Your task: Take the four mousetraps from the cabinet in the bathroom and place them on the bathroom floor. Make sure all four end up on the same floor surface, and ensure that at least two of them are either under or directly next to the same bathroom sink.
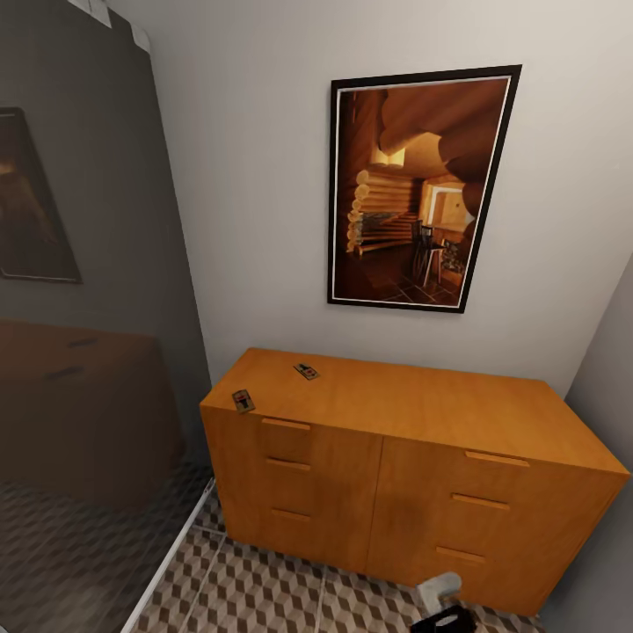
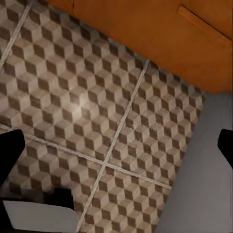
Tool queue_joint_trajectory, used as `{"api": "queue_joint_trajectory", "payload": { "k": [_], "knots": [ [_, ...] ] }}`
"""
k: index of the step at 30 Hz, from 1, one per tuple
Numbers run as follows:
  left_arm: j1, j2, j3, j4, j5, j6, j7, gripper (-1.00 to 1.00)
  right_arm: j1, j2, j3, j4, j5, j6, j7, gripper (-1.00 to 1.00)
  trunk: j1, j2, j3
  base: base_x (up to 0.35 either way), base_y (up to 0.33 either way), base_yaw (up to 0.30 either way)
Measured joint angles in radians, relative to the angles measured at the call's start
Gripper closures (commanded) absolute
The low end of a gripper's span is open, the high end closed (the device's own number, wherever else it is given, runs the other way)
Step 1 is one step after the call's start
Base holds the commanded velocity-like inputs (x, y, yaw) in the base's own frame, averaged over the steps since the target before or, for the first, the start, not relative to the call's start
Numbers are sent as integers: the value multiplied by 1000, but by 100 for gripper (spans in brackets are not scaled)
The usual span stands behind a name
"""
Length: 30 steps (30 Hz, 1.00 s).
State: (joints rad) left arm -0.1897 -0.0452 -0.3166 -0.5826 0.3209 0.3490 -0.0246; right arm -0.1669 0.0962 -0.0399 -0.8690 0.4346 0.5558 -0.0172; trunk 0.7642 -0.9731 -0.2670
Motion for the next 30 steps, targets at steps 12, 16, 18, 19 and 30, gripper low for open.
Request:
{"api": "queue_joint_trajectory", "payload": {
  "k": [12,16,18,19,30],
  "knots": [
    [0,54,80,-743,-1,489,6,-100,2,9,2,-585,-4,329,95,-100,0,0,0,0,0,0],
    [0,53,113,-826,-3,535,12,-100,-1,29,38,-636,-5,387,96,-100,0,0,0,0,0,0],
    [0,54,123,-861,-6,552,21,-100,-8,36,66,-649,-4,413,96,-100,0,0,0,0,0,0],
    [0,54,126,-876,-8,559,26,-100,-15,39,79,-654,-3,425,95,-100,0,0,0,0,0,0],
    [-30,60,141,-943,-15,677,80,-100,-249,71,163,-671,2,487,90,-100,0,0,0,0,0,0]
  ]
}}
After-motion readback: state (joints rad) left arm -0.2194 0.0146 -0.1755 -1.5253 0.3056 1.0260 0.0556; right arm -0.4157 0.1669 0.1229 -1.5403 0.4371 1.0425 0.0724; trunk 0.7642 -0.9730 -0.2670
